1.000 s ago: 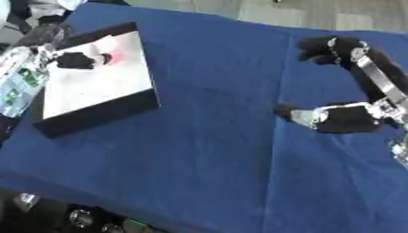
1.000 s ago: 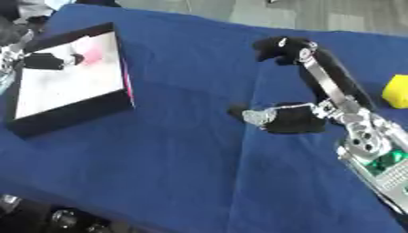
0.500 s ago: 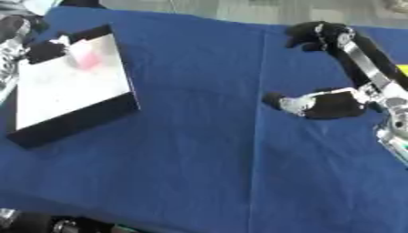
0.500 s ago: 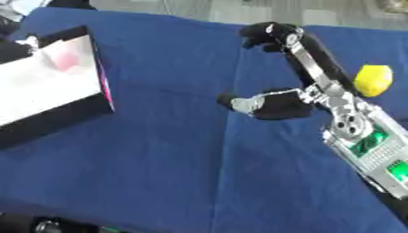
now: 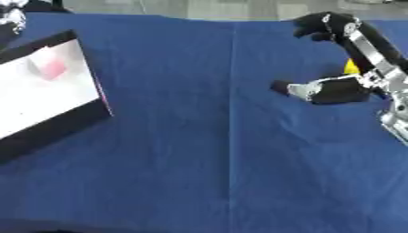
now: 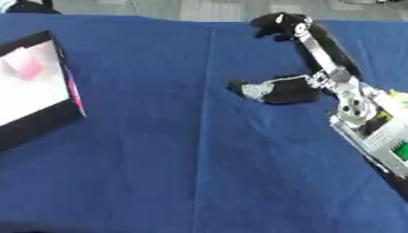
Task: Pick up the objects with one hand, pass them to the other hand, and then place them into the box on the other side of the table.
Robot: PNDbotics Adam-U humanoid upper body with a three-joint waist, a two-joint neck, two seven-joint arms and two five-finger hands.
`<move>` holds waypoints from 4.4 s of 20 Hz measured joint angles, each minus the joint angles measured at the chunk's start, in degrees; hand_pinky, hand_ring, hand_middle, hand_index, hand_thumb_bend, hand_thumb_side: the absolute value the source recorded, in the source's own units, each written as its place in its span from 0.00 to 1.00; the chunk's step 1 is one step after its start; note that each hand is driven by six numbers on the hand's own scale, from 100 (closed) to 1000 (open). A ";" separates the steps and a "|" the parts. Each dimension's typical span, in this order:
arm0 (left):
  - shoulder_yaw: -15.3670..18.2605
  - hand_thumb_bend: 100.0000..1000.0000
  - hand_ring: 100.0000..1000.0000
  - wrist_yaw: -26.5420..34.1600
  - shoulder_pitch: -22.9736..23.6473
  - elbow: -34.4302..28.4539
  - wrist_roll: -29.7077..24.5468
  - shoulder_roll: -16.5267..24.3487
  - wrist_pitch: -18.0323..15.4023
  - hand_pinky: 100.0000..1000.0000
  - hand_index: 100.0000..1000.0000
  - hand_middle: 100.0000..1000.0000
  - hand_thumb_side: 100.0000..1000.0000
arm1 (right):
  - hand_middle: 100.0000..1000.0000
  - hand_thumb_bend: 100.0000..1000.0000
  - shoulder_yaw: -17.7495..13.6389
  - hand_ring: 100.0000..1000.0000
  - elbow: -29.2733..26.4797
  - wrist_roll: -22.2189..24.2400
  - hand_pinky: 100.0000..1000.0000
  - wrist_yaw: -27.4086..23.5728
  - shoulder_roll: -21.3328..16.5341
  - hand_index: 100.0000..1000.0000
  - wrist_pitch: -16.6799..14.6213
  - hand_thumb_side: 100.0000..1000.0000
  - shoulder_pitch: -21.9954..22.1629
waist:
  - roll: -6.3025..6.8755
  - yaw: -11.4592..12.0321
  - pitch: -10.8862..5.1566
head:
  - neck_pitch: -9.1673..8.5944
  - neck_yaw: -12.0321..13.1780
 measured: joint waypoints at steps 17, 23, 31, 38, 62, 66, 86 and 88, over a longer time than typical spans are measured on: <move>1.20 0.00 0.71 8.36 3.74 -4.62 6.90 -0.10 -3.44 0.87 0.81 0.74 0.87 | 0.75 0.59 -13.86 0.84 -0.19 9.79 0.86 2.03 -9.27 0.82 8.93 0.19 9.12 | 0.00 -0.83 0.00 | 0.03 -5.77; 1.25 0.00 0.71 8.49 4.10 -5.84 7.55 -0.16 -4.03 0.87 0.80 0.73 0.86 | 0.77 0.59 -15.84 0.85 0.47 11.77 0.88 4.95 -11.27 0.83 12.51 0.21 11.07 | 0.00 -0.79 0.01 | 0.04 -6.68; 1.68 0.00 0.70 9.73 4.60 -8.15 9.22 -0.68 -4.86 0.87 0.80 0.73 0.85 | 0.80 0.59 -17.65 0.86 7.39 16.61 0.90 10.25 -13.02 0.84 13.78 0.21 14.38 | 0.00 -0.69 0.07 | -0.02 -6.79; 3.29 0.01 0.69 14.34 6.28 -10.75 14.42 -4.83 -6.33 0.88 0.79 0.72 0.88 | 0.82 0.60 -18.99 0.87 11.03 20.76 0.91 13.52 -13.01 0.86 11.23 0.18 17.62 | 0.00 -0.70 0.07 | -0.07 -6.75; 4.20 0.02 0.69 18.83 9.07 -11.02 20.12 -9.24 -7.67 0.88 0.79 0.72 0.91 | 0.86 0.65 -22.77 0.88 18.14 29.83 0.93 19.70 -13.59 0.88 9.65 0.22 20.26 | 0.00 -1.01 0.26 | -0.98 -9.04; 4.34 0.01 0.69 18.80 9.12 -11.01 20.16 -9.69 -7.63 0.88 0.79 0.72 0.91 | 0.86 0.65 -22.91 0.88 20.01 31.13 0.93 20.21 -13.59 0.88 9.28 0.22 20.14 | 0.00 -0.91 0.45 | -0.98 -9.78; 4.38 0.01 0.69 18.80 9.25 -10.88 20.41 -10.72 -7.40 0.89 0.78 0.72 0.92 | 0.84 0.59 -20.52 0.87 25.73 29.50 0.93 25.70 -12.44 0.87 7.95 0.23 17.04 | 0.03 0.20 1.62 | -1.01 -10.34; 4.38 0.01 0.69 18.80 9.39 -10.72 20.43 -10.73 -7.38 0.89 0.78 0.72 0.92 | 0.82 0.57 -20.39 0.86 25.60 28.99 0.93 25.40 -12.29 0.85 7.42 0.21 16.93 | 0.03 0.20 1.64 | -1.01 -10.33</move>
